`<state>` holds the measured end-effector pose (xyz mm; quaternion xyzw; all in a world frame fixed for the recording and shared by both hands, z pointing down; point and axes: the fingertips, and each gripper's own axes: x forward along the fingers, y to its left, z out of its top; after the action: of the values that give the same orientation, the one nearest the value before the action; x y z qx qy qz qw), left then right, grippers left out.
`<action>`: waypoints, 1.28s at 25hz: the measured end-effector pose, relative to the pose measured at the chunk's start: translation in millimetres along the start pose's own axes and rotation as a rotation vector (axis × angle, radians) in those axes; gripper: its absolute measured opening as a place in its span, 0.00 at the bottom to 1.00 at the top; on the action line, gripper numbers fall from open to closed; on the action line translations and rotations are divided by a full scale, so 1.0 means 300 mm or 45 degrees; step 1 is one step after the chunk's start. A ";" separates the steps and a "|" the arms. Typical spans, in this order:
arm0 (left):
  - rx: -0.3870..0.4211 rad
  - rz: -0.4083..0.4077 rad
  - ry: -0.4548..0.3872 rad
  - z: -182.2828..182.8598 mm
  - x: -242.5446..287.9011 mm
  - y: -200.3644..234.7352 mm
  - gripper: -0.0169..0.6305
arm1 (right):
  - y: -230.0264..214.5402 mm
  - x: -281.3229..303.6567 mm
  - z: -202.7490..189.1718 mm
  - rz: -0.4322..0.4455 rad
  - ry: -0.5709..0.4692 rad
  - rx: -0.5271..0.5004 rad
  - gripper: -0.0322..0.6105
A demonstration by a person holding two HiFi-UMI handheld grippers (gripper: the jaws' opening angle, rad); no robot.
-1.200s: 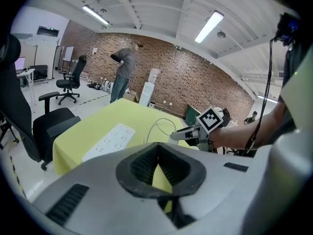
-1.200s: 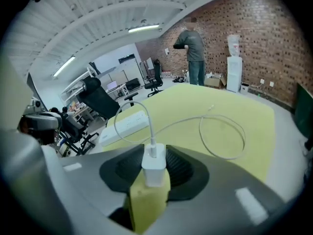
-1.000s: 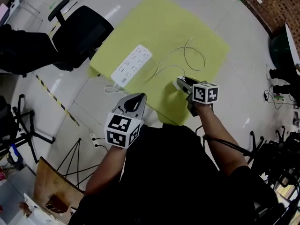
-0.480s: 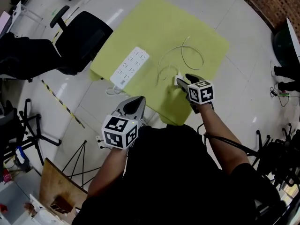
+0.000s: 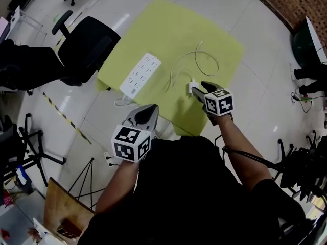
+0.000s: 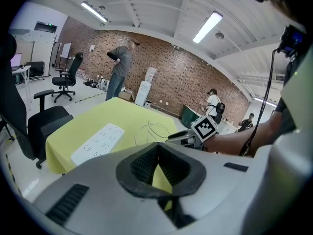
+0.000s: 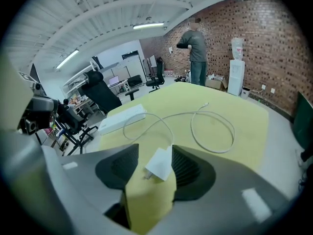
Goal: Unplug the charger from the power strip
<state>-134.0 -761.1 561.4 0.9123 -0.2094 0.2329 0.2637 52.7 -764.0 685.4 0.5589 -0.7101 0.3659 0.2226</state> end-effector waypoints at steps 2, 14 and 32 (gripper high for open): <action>0.007 -0.014 -0.011 0.005 -0.014 0.005 0.04 | 0.031 -0.024 0.018 -0.009 -0.022 -0.008 0.37; 0.093 -0.168 -0.018 -0.030 -0.070 -0.033 0.04 | 0.281 -0.374 0.080 -0.085 -0.314 -0.036 0.05; -0.121 0.292 -0.308 -0.083 -0.293 -0.204 0.04 | 0.488 -0.622 0.079 0.397 -0.439 -0.299 0.05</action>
<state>-181.6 -676.4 509.6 0.8903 -0.3530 0.1399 0.2513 -33.7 -648.8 495.4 0.4673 -0.8526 0.2102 0.1026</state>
